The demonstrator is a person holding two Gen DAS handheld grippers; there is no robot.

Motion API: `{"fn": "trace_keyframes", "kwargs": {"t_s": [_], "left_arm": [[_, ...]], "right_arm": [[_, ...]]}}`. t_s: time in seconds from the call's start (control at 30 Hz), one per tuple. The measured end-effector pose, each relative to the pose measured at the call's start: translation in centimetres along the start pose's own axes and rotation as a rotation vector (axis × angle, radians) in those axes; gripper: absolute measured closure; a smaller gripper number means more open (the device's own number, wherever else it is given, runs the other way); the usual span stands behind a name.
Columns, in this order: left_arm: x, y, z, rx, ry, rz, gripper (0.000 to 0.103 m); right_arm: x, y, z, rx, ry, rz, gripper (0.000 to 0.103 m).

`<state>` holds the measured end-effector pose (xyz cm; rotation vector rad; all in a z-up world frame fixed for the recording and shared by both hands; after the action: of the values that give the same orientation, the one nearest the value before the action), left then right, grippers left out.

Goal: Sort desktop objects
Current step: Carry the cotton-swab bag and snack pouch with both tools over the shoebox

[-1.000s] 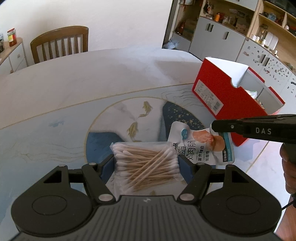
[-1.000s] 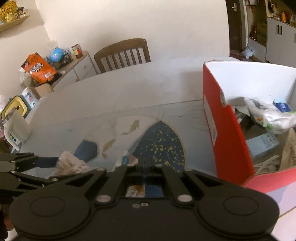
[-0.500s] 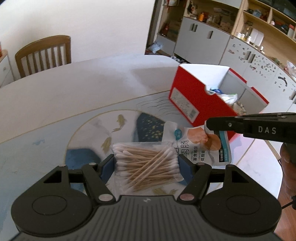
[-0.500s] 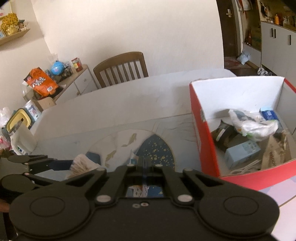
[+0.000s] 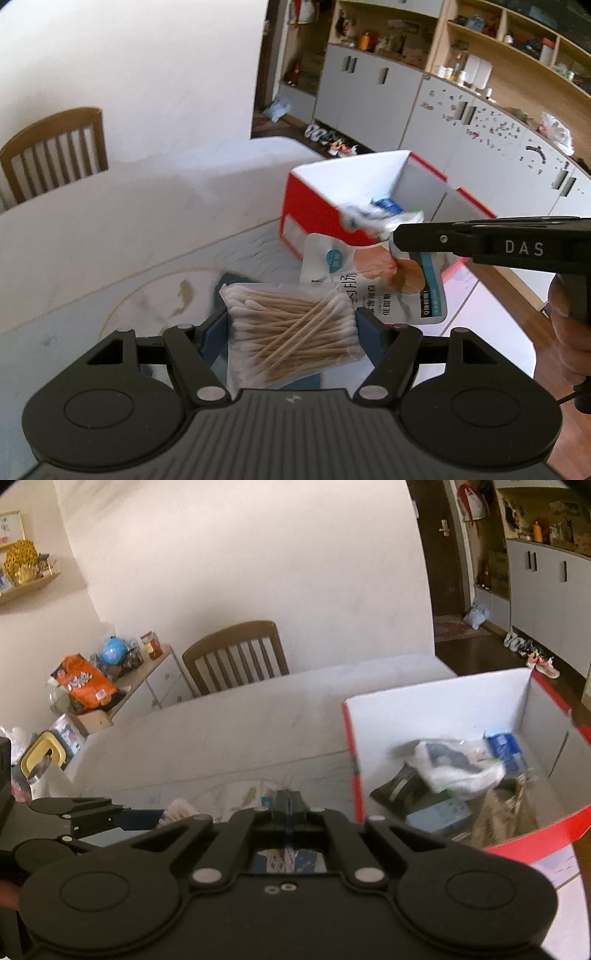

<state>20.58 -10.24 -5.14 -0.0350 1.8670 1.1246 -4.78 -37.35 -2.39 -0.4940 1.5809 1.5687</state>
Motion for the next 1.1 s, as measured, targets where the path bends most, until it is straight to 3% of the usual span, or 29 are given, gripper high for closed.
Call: {"fn": "trace_keyframes", "kwargs": {"t_s": [0.67, 1.1], "left_arm": [[-6.3, -4.0, -9.4, 0.05, -0.129, -0.03, 0.031], [-8.2, -9.7, -13.6, 0.045, -0.209, 0.058, 0.031]], "right_arm": [[-4.0, 5.1, -9.5, 0.07, -0.031, -0.094, 0.103], [-5.4, 4.9, -16.3, 0.147, -0.061, -0.112, 0.103]]}}
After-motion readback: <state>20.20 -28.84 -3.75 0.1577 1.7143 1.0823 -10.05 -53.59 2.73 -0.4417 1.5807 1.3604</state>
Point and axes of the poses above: each gripper's, at about its wrist camera, not at the fingertips, and y roughly against the way its jaws point, z to its left, x to its underside, the point moved 5 cm from there along -y, roughly the way its jaws point, and after that the axes turned 4 degrees about -y, right-handed, at the moved point
